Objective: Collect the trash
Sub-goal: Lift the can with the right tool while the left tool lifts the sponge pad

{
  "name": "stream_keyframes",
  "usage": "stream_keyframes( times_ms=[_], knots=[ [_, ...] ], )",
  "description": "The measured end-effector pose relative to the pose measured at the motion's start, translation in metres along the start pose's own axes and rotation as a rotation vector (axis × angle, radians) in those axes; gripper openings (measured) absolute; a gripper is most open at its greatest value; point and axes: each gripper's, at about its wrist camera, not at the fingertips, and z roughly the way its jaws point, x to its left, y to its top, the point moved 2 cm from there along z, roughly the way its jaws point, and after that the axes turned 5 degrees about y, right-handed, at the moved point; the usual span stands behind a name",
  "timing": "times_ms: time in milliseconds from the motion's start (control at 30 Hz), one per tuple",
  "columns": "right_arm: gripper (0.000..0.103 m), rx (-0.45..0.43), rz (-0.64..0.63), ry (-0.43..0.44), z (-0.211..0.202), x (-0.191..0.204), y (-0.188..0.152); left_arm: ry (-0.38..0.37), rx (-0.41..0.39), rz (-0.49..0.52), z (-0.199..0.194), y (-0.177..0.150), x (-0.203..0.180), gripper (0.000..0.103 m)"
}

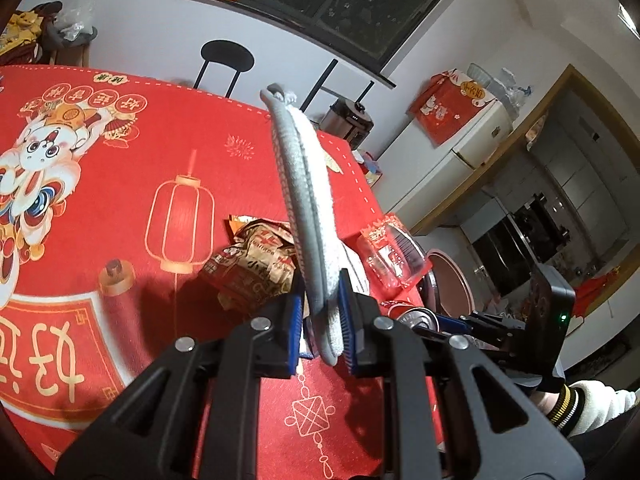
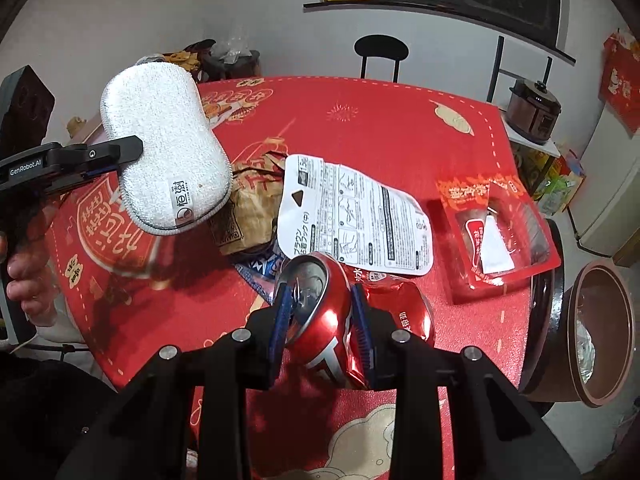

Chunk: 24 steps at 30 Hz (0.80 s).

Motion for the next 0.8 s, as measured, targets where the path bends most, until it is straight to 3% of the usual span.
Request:
stream_keyframes(
  times_ms=[433,800],
  knots=[
    [0.031,-0.103,0.044,-0.079,-0.047,-0.036,0.009,-0.036,-0.008,0.027,0.010,0.013,-0.027,0.020],
    [0.031,-0.192,0.163,-0.229,-0.107,-0.128,-0.003,-0.076,0.000,0.046,0.026,0.017,-0.071,0.020]
  ],
)
